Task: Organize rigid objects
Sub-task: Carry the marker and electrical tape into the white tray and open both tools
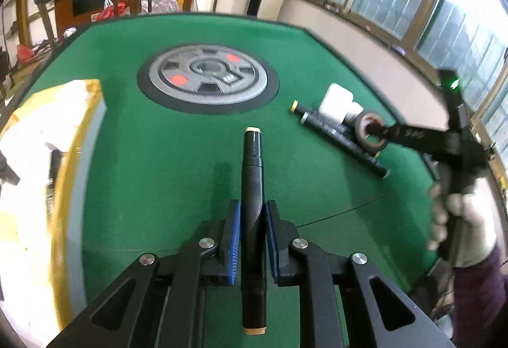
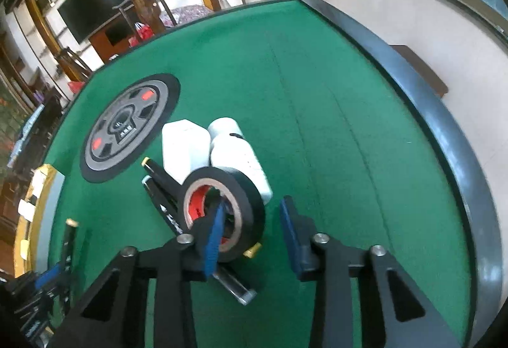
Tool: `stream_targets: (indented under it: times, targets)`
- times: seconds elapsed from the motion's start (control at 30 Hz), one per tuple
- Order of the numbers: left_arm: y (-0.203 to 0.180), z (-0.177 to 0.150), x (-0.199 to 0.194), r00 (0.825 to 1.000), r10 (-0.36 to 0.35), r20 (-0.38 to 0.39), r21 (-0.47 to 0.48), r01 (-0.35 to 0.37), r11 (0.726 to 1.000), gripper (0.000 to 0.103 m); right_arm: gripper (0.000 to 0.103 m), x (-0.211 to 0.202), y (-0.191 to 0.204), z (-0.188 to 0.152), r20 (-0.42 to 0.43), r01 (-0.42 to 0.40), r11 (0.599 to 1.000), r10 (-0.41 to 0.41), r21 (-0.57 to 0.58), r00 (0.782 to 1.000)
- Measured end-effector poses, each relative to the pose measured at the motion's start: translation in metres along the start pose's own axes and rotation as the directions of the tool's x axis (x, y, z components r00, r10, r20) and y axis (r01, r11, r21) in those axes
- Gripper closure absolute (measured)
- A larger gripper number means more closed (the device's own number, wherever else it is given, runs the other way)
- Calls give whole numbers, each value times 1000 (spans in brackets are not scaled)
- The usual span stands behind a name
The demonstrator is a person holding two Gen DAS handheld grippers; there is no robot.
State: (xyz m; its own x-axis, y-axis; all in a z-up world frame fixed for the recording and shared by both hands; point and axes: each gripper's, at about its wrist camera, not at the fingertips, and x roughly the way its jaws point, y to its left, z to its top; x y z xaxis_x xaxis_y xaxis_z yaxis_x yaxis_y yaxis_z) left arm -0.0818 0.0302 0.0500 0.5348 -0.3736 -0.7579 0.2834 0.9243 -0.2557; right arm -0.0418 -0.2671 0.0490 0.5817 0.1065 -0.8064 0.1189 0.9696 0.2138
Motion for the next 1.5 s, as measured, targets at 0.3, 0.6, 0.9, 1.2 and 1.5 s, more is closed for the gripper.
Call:
stream_targets:
  times: [0.3,0.6,0.9,1.2,1.5]
  targets:
    - [60,-3,-63,996,-41,77,-157,52,986,88,86,-21,13,-8,33,-40,999,40,3,999]
    - [155,-34,-97,985,153,74,-334,-120,935,88,86,-56,83,-18,14,-213,971,216,-112,976]
    - [206,-48,-77,960,277,-48,-390,-273,879,88,86,-48,190,-37,-122,-362,902,342,-238,932]
    - [212,-42,-75,962,271,-41,-350,-267,898,52,86,-40,276,-60,-238,-453,826,391,-335,889]
    - [225,-50,-132,952,290,98,-425,-223,877,31,86,-30,356,-110,-394,-520,713,357,-471,847]
